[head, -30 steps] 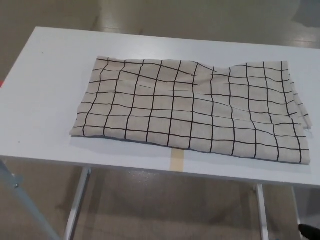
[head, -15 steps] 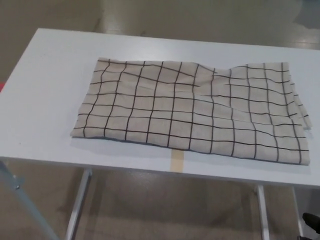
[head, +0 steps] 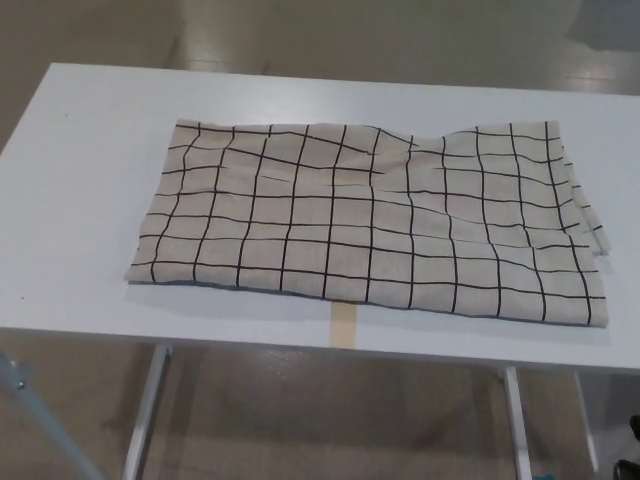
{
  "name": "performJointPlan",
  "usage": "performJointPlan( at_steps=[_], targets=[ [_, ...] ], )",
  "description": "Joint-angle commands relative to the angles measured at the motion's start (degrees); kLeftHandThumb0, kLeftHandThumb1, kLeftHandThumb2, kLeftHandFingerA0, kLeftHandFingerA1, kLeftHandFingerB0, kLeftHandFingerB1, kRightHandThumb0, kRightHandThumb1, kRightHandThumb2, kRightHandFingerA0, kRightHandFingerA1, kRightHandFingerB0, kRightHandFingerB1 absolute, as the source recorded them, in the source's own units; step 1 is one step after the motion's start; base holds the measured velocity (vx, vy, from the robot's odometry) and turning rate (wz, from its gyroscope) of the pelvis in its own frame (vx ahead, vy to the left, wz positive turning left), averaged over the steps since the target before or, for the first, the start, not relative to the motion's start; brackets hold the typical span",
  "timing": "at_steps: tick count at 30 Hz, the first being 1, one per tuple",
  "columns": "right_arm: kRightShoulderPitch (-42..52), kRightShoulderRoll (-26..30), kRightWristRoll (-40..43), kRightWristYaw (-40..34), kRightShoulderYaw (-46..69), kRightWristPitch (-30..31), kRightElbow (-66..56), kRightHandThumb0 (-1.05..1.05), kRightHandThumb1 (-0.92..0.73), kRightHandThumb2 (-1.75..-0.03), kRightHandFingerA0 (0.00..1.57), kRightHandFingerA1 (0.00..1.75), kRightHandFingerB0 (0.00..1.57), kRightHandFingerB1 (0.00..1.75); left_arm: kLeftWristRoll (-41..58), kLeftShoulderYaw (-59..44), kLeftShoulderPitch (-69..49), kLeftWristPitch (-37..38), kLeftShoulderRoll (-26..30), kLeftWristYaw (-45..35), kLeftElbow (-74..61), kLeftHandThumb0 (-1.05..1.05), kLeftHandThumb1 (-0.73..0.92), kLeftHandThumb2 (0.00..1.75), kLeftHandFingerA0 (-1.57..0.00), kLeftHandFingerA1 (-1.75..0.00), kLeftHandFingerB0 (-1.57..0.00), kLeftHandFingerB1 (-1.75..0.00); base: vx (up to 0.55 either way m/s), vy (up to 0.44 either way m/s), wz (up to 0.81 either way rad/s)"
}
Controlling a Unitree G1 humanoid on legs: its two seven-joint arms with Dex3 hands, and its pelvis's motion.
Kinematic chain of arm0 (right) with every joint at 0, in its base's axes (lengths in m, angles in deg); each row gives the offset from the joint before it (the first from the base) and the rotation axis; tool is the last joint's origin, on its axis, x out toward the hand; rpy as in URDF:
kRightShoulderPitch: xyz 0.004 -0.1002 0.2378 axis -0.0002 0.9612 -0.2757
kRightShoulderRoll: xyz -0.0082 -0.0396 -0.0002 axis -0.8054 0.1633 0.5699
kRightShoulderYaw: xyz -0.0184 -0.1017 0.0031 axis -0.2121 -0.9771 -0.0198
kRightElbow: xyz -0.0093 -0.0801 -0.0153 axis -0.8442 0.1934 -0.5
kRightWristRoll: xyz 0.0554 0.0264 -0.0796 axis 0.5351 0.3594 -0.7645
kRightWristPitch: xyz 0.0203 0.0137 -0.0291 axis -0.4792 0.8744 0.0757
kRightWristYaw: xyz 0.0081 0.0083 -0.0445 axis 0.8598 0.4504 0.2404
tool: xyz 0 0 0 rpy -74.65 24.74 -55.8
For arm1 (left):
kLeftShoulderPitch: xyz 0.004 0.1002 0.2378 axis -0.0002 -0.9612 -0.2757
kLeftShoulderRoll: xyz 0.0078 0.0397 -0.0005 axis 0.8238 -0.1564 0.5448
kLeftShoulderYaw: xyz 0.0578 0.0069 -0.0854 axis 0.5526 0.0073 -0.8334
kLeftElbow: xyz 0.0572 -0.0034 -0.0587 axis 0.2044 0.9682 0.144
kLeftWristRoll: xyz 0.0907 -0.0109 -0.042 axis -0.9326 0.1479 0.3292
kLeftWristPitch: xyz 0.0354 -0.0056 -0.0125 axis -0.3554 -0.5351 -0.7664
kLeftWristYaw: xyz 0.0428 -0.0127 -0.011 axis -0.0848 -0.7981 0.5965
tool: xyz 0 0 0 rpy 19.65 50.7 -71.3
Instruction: Use the left hand to fold a white towel with checkered patterns in half.
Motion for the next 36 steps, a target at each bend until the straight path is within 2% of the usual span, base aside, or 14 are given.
performJointPlan(
  at_steps=[1, 6, 13, 25, 33, 36],
  targets=[
    [0.7, -0.2, 0.4, -0.4, -0.4, -1.8, -1.2, -0.45, -0.7, -0.61, 0.44, 0.61, 0.46, 0.51, 2.6, 0.4, -0.6, 2.6, 0.3, -0.9, -0.4, -0.48, 0.34, 0.66, 0.0, -0.13, 0.0, -0.06, 0.0, 0.0, 0.0],
    [1.6, -0.2, -0.6, -1.0, -1.0, -2.2, -2.0, -0.45, -0.7, -0.61, 0.43, 0.59, 0.46, 0.51, 3.7, 1.6, -3.7, 5.4, -1.4, -2.9, -7.9, -0.53, 0.36, 0.68, 0.0, -0.11, 0.0, -0.04, 0.0, 0.0, 0.0],
    [5.8, -2.7, 3.5, 3.4, -3.1, 1.8, -8.9, -0.46, -0.72, -0.61, 0.45, 0.59, 0.47, 0.5, 3.9, 4.6, -8.7, 10.4, -3.7, -4.5, -18.0, -0.58, 0.38, 0.7, 0.0, -0.12, 0.0, -0.03, 0.0, 0.0, 0.0],
    [8.2, -1.3, 0.1, 3.4, -5.1, -0.1, -8.0, -0.45, -0.72, -0.61, 0.43, 0.57, 0.46, 0.49, 4.7, 8.6, -13.8, 14.9, -5.8, -6.5, -24.7, -0.62, 0.4, 0.73, 0.0, -0.11, 0.0, -0.04, 0.0, 0.0, 0.0],
    [8.0, -1.8, 0.4, 3.8, -5.8, -0.1, -7.0, -0.46, -0.72, -0.61, 0.43, 0.57, 0.45, 0.51, 0.8, 8.9, -15.7, 16.0, -5.8, -2.5, -38.3, -0.61, 0.39, 0.73, 0.0, -0.15, 0.0, -0.08, 0.0, 0.0, 0.0],
    [7.8, -1.7, 0.2, 3.2, -5.8, -0.2, -6.7, -0.46, -0.72, -0.61, 0.43, 0.57, 0.45, 0.51, -2.0, 9.1, -14.0, 18.2, -5.8, -0.7, -41.1, -0.62, 0.39, 0.74, 0.0, -0.12, 0.0, -0.06, 0.0, 0.0, 0.0]
  ],
)
